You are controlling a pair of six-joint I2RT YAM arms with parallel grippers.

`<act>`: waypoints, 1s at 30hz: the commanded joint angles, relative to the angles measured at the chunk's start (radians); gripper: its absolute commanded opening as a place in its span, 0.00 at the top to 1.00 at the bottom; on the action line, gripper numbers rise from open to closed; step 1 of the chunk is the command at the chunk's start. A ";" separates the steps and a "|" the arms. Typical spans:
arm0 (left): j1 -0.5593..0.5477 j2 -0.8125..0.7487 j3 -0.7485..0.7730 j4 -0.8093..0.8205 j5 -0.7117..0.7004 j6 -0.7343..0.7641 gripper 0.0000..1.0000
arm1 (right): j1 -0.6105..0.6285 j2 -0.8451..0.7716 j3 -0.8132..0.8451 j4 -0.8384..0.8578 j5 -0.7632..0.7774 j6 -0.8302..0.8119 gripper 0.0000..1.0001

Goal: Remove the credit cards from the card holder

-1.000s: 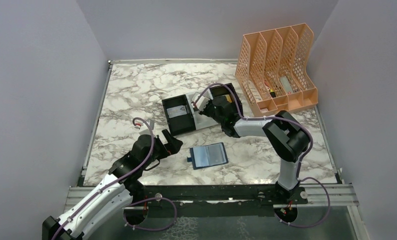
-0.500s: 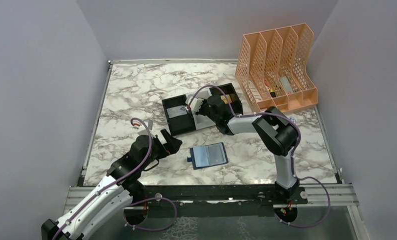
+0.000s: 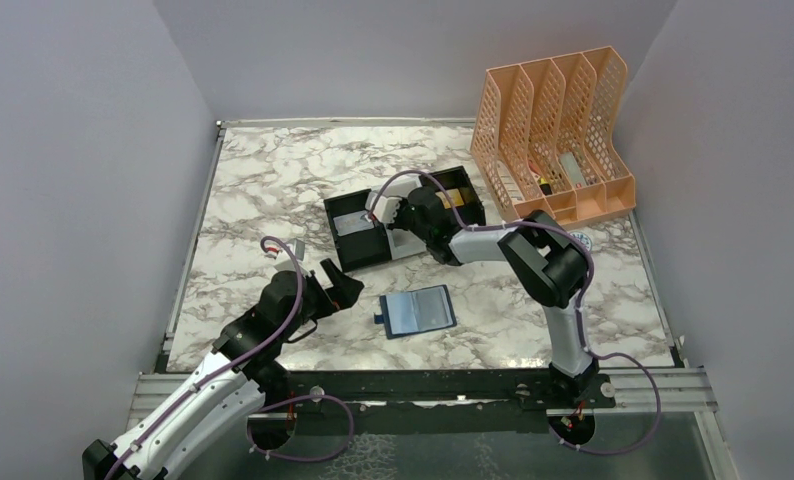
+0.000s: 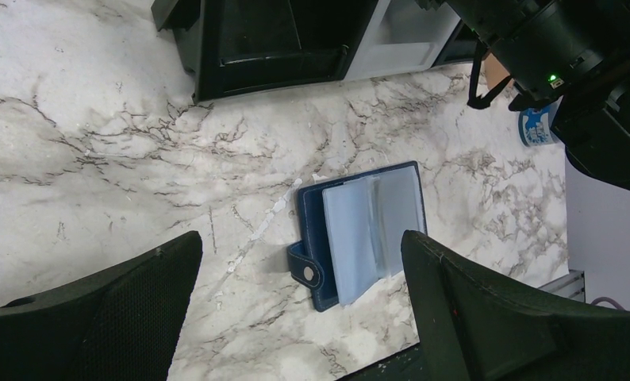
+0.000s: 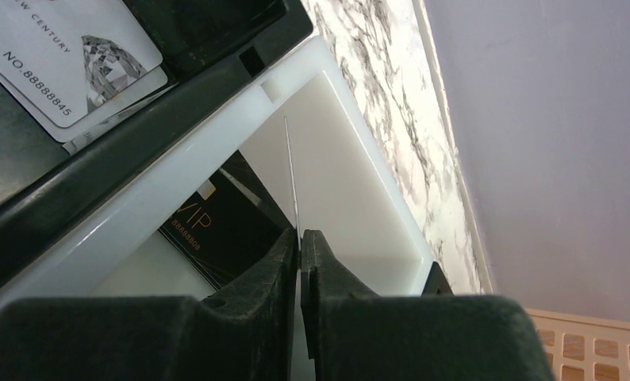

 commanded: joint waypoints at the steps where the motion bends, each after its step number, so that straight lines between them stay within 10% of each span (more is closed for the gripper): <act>1: 0.002 -0.003 0.025 -0.002 -0.017 0.000 0.01 | 0.004 0.039 0.031 -0.045 -0.015 -0.052 0.91; 30: 0.002 0.027 0.016 0.019 0.035 -0.003 0.01 | 0.003 -0.043 0.015 -0.122 -0.121 0.022 0.67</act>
